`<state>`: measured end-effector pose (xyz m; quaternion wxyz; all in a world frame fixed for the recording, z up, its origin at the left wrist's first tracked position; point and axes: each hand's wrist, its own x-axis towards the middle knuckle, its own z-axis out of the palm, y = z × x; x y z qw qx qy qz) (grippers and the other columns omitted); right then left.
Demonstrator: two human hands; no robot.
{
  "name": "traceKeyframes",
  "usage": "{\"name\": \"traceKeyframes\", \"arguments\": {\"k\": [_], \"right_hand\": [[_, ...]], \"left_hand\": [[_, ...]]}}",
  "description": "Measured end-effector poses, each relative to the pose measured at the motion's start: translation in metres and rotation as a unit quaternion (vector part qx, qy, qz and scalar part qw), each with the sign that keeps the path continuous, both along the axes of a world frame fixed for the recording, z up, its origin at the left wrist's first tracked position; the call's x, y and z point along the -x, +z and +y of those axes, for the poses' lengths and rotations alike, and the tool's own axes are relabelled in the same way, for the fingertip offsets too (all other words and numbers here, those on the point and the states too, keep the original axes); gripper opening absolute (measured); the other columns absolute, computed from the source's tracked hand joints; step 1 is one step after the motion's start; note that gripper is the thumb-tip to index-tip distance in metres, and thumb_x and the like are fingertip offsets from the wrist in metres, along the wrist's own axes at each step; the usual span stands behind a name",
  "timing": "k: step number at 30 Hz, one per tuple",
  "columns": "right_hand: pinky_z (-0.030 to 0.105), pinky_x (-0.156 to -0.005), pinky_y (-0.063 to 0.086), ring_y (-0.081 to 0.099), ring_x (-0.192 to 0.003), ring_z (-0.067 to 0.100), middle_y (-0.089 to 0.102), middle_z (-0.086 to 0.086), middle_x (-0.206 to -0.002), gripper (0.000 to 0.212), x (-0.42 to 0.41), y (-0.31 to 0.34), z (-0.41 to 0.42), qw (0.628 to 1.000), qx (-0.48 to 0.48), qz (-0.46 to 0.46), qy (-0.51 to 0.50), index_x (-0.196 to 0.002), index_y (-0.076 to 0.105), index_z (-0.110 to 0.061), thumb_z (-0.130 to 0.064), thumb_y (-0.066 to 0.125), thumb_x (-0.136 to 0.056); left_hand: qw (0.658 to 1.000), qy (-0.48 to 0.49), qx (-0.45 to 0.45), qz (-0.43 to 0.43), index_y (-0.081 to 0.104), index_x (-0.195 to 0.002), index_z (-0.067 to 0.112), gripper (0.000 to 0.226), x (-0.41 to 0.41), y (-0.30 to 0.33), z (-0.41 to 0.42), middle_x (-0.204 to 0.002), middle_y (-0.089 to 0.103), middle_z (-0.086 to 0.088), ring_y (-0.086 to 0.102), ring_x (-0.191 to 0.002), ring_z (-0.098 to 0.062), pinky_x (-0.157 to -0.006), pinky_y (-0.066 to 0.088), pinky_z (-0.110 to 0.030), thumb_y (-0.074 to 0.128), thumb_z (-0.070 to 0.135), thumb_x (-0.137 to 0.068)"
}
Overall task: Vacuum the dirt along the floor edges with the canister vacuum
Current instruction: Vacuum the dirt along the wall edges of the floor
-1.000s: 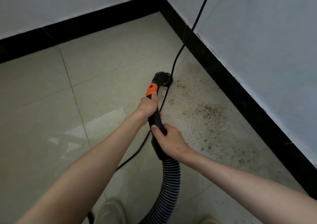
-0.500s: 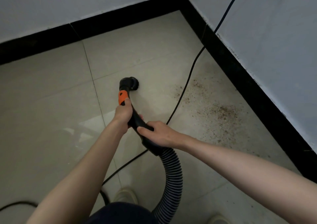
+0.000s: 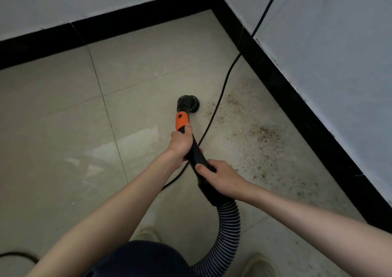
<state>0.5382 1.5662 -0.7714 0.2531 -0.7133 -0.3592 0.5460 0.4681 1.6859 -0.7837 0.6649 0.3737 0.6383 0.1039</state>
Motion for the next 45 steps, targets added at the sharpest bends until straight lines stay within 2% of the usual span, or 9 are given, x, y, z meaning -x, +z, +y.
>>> {"name": "traceKeyframes", "arguments": {"k": [10, 13, 18, 23, 27, 32, 35, 39, 45], "right_hand": [[0.022, -0.065, 0.048, 0.062, -0.073, 0.012, 0.064, -0.003, -0.082, 0.026, -0.001, 0.003, 0.001, 0.997, 0.037, 0.017, 0.06, -0.086, 0.059, -0.02, -0.043, 0.052, -0.094], [0.026, -0.074, 0.052, 0.065, -0.077, 0.013, 0.067, -0.001, -0.086, 0.026, -0.012, 0.009, 0.0, 0.998, 0.031, 0.031, 0.043, -0.092, 0.063, -0.015, -0.041, 0.057, -0.093], [0.019, -0.073, 0.051, 0.064, -0.081, 0.01, 0.065, -0.002, -0.092, 0.025, -0.018, 0.026, 0.006, 0.999, -0.016, 0.024, 0.03, -0.104, 0.057, -0.016, -0.034, 0.066, -0.089], [0.03, -0.081, 0.052, 0.063, -0.084, 0.016, 0.065, 0.004, -0.095, 0.022, -0.017, 0.044, 0.02, 0.996, -0.083, 0.029, -0.028, -0.099, 0.052, -0.021, -0.021, 0.069, -0.086], [0.028, -0.081, 0.05, 0.062, -0.088, 0.015, 0.062, -0.003, -0.092, 0.025, -0.018, 0.06, 0.025, 0.988, -0.135, 0.014, -0.072, -0.101, 0.052, -0.019, -0.022, 0.071, -0.086], [0.027, -0.085, 0.052, 0.064, -0.095, 0.013, 0.065, -0.006, -0.096, 0.024, -0.023, 0.075, 0.025, 0.976, -0.189, 0.025, -0.108, -0.101, 0.057, -0.021, -0.028, 0.074, -0.084], [0.024, -0.088, 0.052, 0.065, -0.096, 0.011, 0.067, -0.003, -0.1, 0.023, -0.024, 0.089, 0.027, 0.97, -0.206, 0.091, -0.096, -0.107, 0.059, -0.017, -0.022, 0.071, -0.087], [0.035, -0.099, 0.051, 0.065, -0.108, 0.019, 0.068, 0.006, -0.114, 0.031, -0.019, 0.1, 0.039, 0.969, -0.199, 0.123, -0.081, -0.114, 0.059, -0.014, -0.019, 0.071, -0.086], [0.03, -0.084, 0.055, 0.066, -0.087, 0.016, 0.068, 0.007, -0.095, 0.013, -0.025, 0.111, 0.05, 0.966, -0.191, 0.17, -0.042, -0.103, 0.063, -0.009, -0.01, 0.064, -0.091]], "left_hand": [[0.998, 0.043, 0.029, -0.036, 0.037, -0.122, -0.001, 0.044, 0.014, 0.006, -0.007, -0.078, 0.052, -0.013, 0.061, -0.063, -0.028, -0.063, 0.054, -0.039, 0.041, 0.037, -0.1], [0.996, -0.03, 0.029, -0.072, 0.049, -0.11, 0.0, 0.036, 0.018, 0.012, -0.001, -0.092, 0.055, -0.013, 0.058, -0.082, -0.024, -0.072, 0.051, -0.036, 0.044, 0.034, -0.099], [0.984, -0.087, -0.009, -0.153, 0.055, -0.092, 0.007, 0.023, 0.014, 0.036, 0.009, -0.085, 0.058, -0.008, 0.056, -0.078, -0.016, -0.073, 0.047, -0.027, 0.045, 0.025, -0.099], [0.966, -0.123, -0.09, -0.209, 0.055, -0.097, 0.009, 0.016, 0.002, 0.073, 0.017, -0.088, 0.061, -0.007, 0.058, -0.077, -0.01, -0.074, 0.049, -0.02, 0.045, 0.021, -0.098], [0.954, -0.145, -0.138, -0.223, 0.055, -0.103, 0.009, 0.014, -0.014, 0.103, 0.02, -0.086, 0.062, -0.005, 0.06, -0.07, -0.004, -0.065, 0.05, -0.012, 0.047, 0.019, -0.098], [0.942, -0.191, -0.183, -0.209, 0.055, -0.107, 0.01, 0.016, -0.029, 0.131, 0.022, -0.086, 0.061, -0.003, 0.057, -0.075, -0.006, -0.061, 0.049, -0.012, 0.048, 0.021, -0.097], [0.937, -0.207, -0.195, -0.205, 0.056, -0.106, 0.012, 0.017, -0.026, 0.145, 0.027, -0.085, 0.062, 0.001, 0.057, -0.072, -0.004, -0.062, 0.048, -0.015, 0.049, 0.024, -0.096], [0.936, -0.196, -0.209, -0.206, 0.058, -0.101, 0.013, 0.017, -0.015, 0.159, 0.031, -0.084, 0.062, 0.001, 0.055, -0.072, -0.007, -0.067, 0.046, -0.019, 0.047, 0.025, -0.097], [0.925, -0.21, -0.243, -0.205, 0.056, -0.111, 0.007, 0.024, -0.005, 0.172, 0.036, -0.087, 0.062, -0.003, 0.057, -0.074, -0.01, -0.066, 0.049, -0.018, 0.047, 0.023, -0.096]]}}
